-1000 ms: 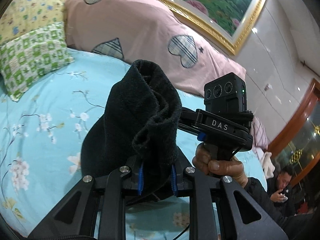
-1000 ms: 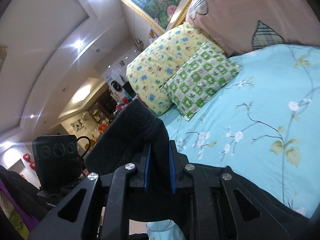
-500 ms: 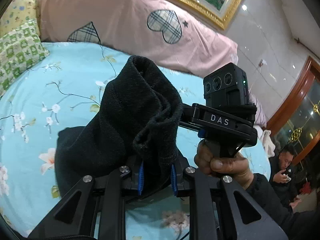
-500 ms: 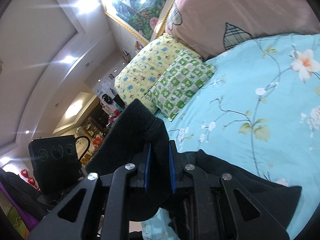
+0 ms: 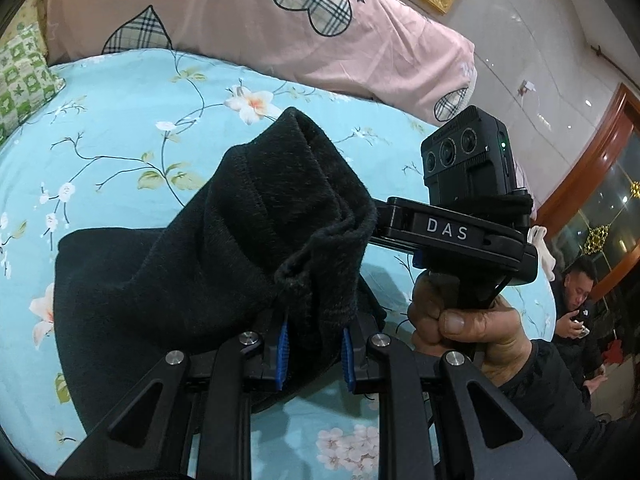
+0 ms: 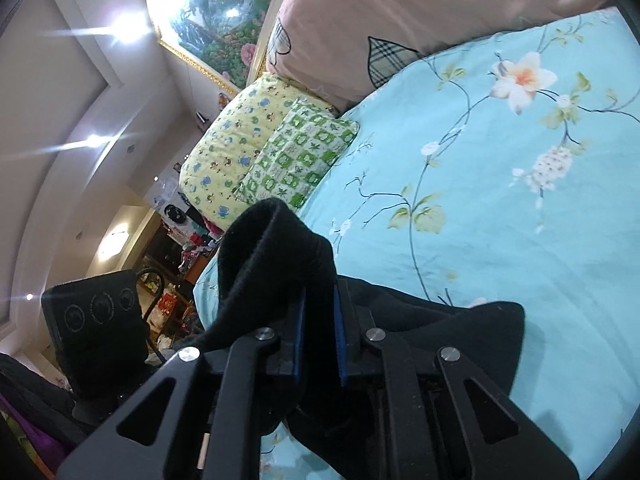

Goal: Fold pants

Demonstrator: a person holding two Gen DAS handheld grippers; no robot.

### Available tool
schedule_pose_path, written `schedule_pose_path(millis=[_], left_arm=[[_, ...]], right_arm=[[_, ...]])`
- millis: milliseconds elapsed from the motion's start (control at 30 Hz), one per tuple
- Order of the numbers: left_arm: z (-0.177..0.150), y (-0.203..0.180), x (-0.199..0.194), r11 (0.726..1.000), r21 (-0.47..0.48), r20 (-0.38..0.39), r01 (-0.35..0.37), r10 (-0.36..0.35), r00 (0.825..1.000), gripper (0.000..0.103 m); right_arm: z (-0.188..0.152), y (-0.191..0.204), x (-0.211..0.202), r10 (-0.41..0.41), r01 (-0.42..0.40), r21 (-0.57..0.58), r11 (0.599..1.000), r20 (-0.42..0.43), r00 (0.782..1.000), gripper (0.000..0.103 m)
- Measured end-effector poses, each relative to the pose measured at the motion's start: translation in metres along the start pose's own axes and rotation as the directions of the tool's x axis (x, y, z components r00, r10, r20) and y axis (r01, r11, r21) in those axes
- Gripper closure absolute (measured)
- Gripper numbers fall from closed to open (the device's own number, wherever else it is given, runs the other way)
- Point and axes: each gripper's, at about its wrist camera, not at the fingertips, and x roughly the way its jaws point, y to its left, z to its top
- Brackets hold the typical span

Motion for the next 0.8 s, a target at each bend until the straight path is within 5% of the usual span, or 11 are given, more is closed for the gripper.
schedule_pose_path(millis=[100, 300, 567, 633, 700, 800], left_arm=[[0.004, -0.001, 0.008, 1.0, 0.001, -0.016, 0.01, -0.01, 1.0, 0.083], [0.001, -0.006, 0.029, 0.999, 0.033, -0.052, 0.011, -0.009, 0.999, 0.082], [-0.004, -0.005, 0.037, 0.998, 0.044, -0.08, 0.049, -0.046, 0.996, 0.054], [-0.004, -0.005, 0.032, 0.996, 0.03, -0.078, 0.08, -0.078, 0.994, 0.039], [-0.005, -0.005, 0.026, 0.995, 0.027, -0.07, 0.101, -0.099, 0.993, 0.039], [-0.009, -0.007, 0.017, 0.994, 0.03, -0.062, 0.101, -0.099, 0.993, 0.038]], right_arm=[[-0.001, -0.004, -0.004, 0.004, -0.004, 0.009, 1.0, 0.005, 1.0, 0.101], [-0.007, -0.01, -0.011, -0.06, 0.06, 0.026, 0.998, 0.001, 0.998, 0.101], [-0.016, -0.016, -0.038, -0.312, 0.308, 0.097, 0.946, 0.026, 0.95, 0.1], [-0.017, -0.012, -0.046, -0.349, 0.342, 0.108, 0.933, 0.046, 0.936, 0.092], [-0.019, -0.007, -0.053, -0.389, 0.381, 0.12, 0.917, 0.052, 0.92, 0.055], [-0.02, 0.003, -0.06, -0.412, 0.4, 0.124, 0.908, 0.089, 0.907, 0.035]])
